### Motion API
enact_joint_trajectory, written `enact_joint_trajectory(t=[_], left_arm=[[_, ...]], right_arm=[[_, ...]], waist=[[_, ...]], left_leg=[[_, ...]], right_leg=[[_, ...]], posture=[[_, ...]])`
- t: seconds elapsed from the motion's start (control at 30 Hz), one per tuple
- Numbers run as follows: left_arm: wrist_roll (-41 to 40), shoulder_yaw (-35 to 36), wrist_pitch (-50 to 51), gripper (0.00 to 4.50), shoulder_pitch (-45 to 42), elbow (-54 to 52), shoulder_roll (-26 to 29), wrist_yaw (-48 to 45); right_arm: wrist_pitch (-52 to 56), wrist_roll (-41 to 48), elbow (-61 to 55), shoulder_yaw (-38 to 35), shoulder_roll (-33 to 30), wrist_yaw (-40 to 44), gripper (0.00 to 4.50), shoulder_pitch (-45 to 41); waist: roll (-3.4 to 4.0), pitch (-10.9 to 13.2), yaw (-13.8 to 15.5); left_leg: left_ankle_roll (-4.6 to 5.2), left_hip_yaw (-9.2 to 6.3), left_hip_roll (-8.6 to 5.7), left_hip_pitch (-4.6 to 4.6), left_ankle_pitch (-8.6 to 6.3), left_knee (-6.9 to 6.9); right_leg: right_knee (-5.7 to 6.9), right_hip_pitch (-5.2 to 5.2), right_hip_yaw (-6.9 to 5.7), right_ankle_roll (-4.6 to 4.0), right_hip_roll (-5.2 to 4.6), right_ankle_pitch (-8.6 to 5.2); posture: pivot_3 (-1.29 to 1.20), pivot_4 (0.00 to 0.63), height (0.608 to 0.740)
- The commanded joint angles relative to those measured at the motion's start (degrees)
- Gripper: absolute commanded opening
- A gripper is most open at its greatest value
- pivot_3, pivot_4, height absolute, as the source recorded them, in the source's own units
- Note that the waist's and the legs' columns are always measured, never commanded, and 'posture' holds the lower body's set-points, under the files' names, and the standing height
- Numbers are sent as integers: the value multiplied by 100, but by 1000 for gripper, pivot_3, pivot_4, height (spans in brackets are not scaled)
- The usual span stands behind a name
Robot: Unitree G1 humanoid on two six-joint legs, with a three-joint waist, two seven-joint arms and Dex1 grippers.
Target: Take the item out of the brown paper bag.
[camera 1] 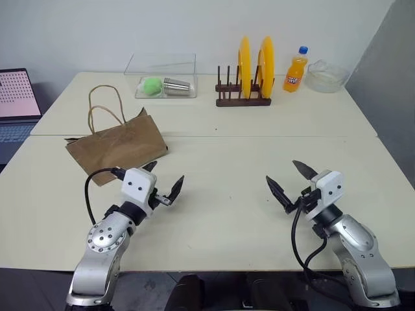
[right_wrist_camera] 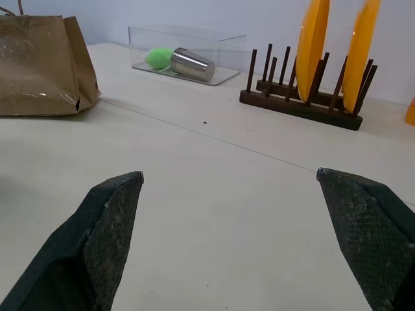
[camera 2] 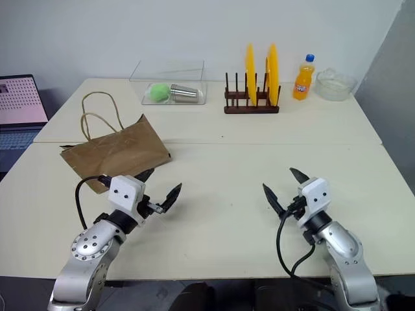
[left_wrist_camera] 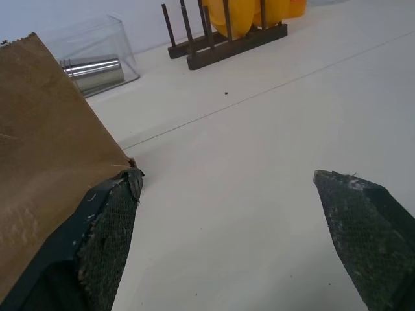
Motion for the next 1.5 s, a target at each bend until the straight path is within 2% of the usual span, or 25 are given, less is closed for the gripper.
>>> enact_joint_trajectory(t=[0.03, 0.7, 0.87, 1.03, 1.13, 1.3, 1.4, 1.5], left_arm=[[1, 30, -122, 4469, -69, -99, 1, -10], [57, 42, -233, 4469, -108, -163, -34, -52], [102, 338, -394, 4469, -1, -223, -97, 179], [-229, 804, -288, 4469, 138, -387, 35, 41], [-784, 1350, 45, 4469, 79, -409, 348, -232], [-1493, 2645, 506, 4469, -255, 241, 1399, -696], [-1888, 2967, 895, 4469, -663, 910, 2130, -1224], [-2021, 2767, 1093, 4469, -1209, 1720, 2672, -1760]], right_arm=[[2, 38, -293, -14, -1, -38, 4500, -92], [-133, -38, -101, 106, -109, 138, 4500, -1], [-49, 124, -124, 280, -206, 450, 4500, -213], [353, 539, -68, 621, -554, 1282, 4500, -957], [673, 814, -118, 845, -788, 1763, 4500, -1457], [924, 1120, -109, 1033, -1048, 2356, 4500, -2000], [927, 1142, -37, 1090, -1021, 2455, 4500, -2218], [1000, 1171, -41, 1146, -988, 2457, 4500, -2401]], waist=[[0, 0, -1], [0, 0, -1], [0, 0, -8], [0, 0, -10], [-2, 1, -8], [-2, 1, -10], [-3, 2, -7], [-4, 1, 1]], left_leg=[[0, 0, 0, 0, 0, 0], [0, 0, 0, 0, 0, 0], [0, 0, 0, 1, 0, 0], [0, 0, 0, 4, 0, 1], [0, -5, 0, 2, 0, 0], [0, -13, 1, 2, 0, 0], [0, -12, -1, 2, 0, 1], [0, -13, -1, 3, 0, 1]], right_leg=[[0, 0, 0, 0, 0, 0], [0, 0, 0, 0, 0, 0], [1, 0, 0, 0, 0, 0], [2, 2, -1, 0, 1, 0], [1, 2, -6, 0, 1, 0], [-1, 3, -15, -2, 1, -1], [-2, 5, -15, -2, 0, -1], [-4, 6, -17, -2, 0, 0]], posture=[[0, 150, 740], [0, 150, 740], [0, 150, 740], [0, 150, 740], [0, 150, 740], [0, 150, 740], [0, 150, 740], [0, 150, 740]])
